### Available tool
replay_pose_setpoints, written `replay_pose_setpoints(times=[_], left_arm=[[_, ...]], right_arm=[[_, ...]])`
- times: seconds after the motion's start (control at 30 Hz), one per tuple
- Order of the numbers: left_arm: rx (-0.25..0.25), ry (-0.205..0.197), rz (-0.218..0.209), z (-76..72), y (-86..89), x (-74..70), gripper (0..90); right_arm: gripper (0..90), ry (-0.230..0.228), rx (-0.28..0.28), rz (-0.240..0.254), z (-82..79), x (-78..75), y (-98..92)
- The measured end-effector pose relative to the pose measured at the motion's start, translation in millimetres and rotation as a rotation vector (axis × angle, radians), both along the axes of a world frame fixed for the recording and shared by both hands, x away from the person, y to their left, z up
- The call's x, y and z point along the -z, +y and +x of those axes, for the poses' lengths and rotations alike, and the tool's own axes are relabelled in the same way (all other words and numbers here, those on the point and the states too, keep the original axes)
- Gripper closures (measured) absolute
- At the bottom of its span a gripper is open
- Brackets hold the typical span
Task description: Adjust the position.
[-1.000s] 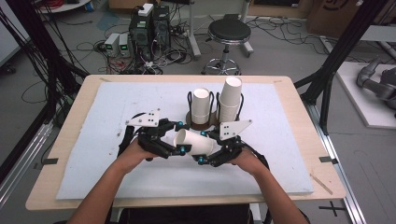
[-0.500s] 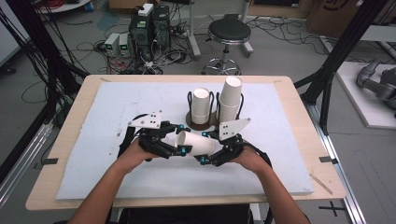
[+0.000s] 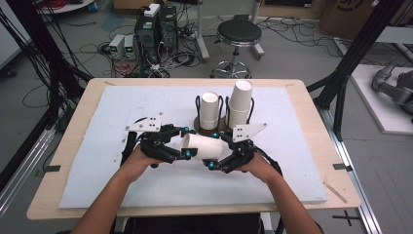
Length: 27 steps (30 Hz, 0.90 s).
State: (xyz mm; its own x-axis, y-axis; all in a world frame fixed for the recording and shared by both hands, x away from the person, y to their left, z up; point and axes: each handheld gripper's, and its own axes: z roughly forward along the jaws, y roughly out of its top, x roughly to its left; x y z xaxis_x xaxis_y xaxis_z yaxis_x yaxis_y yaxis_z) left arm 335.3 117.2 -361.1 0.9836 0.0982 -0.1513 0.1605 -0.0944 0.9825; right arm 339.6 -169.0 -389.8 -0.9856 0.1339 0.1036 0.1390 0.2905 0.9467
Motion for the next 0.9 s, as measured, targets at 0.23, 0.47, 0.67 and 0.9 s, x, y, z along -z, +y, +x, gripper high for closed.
replay_pose_setpoints(times=[0.23, 0.47, 0.67, 0.9], left_arm=[[0.012, 0.007, 0.005, -0.1, 0.2, 3.0, 35.7], [-0.028, -0.011, 0.069, -2.7, -3.8, -1.6, 26.0], [-0.021, -0.012, 0.101, -1.6, -6.2, -3.2, 26.1], [0.012, -0.005, 0.101, 0.4, -4.7, 1.4, 35.9]], right_arm=[[29.3, -0.049, -0.043, -0.004, -1.4, -1.5, -0.4], [32.7, -0.059, -0.053, -0.042, -0.8, -1.0, -2.5], [33.4, -0.061, -0.048, -0.072, 1.0, -2.0, -4.7], [36.1, -0.059, -0.067, -0.089, 0.8, -2.8, -5.0]])
